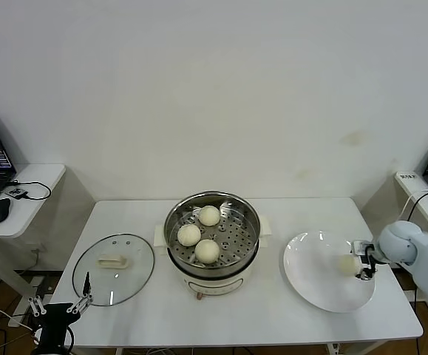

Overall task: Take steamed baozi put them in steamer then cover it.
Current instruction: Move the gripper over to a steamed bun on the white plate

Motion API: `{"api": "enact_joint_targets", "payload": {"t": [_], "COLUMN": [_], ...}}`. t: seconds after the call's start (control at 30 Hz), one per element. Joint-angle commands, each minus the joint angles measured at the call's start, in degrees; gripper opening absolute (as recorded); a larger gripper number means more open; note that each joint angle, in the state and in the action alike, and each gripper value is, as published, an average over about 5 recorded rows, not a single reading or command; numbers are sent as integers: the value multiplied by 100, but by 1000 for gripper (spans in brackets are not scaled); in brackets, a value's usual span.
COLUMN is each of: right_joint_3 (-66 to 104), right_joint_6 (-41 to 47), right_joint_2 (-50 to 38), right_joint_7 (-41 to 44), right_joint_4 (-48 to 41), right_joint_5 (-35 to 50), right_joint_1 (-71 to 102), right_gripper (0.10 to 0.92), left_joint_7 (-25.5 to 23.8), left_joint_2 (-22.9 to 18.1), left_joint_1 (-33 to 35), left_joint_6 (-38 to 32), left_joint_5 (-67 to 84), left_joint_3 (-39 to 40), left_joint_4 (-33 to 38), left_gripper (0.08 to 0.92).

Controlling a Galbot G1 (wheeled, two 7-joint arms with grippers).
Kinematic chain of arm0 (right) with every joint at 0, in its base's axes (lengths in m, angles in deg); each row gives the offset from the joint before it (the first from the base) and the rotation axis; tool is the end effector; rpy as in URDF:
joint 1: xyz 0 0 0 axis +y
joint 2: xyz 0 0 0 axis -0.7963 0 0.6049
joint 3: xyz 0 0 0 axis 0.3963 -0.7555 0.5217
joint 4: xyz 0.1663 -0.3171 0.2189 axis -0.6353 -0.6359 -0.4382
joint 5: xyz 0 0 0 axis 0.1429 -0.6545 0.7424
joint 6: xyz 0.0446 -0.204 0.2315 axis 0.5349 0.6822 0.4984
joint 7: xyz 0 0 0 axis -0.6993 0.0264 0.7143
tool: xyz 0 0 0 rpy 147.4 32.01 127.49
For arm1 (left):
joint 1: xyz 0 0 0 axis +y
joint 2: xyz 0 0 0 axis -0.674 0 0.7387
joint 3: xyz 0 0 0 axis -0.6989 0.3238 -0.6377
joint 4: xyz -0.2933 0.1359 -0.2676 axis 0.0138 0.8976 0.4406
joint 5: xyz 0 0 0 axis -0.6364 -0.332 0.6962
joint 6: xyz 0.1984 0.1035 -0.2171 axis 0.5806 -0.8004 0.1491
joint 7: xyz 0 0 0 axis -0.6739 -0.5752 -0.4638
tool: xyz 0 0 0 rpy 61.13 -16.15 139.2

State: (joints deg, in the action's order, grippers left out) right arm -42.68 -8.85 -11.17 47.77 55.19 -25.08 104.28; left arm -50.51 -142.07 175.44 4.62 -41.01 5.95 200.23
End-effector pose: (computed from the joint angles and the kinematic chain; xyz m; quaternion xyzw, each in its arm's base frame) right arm 0.4200 -0.3075 -0.2614 0.3761 -0.5750 0.5769 0.4417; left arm 0.0312 0.1488 -0.3661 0.0904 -0.9885 -0.1213 0.0033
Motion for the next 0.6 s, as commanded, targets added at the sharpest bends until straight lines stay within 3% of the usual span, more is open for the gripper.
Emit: {"api": "enact_joint_targets", "payload": {"t": [0.03, 0.6], "right_joint_3": [53, -37], "right_joint_6": [0, 37], "right_joint_2": [149, -22], "right_joint_7": [-11, 200], "right_joint_4": [-157, 115], "right_joint_5": [-55, 139], "right_joint_1": [36, -286], "right_gripper": [714, 526], "left_joint_7": [-1, 4], "left_joint_2": [-1, -6], "left_joint_1": [5, 8], "left_joint_6": [0, -9], "left_joint_5": [2, 17], "left_joint_3": [-12, -32], "left_joint_4": [0, 10], "left_gripper": [823, 823]}}
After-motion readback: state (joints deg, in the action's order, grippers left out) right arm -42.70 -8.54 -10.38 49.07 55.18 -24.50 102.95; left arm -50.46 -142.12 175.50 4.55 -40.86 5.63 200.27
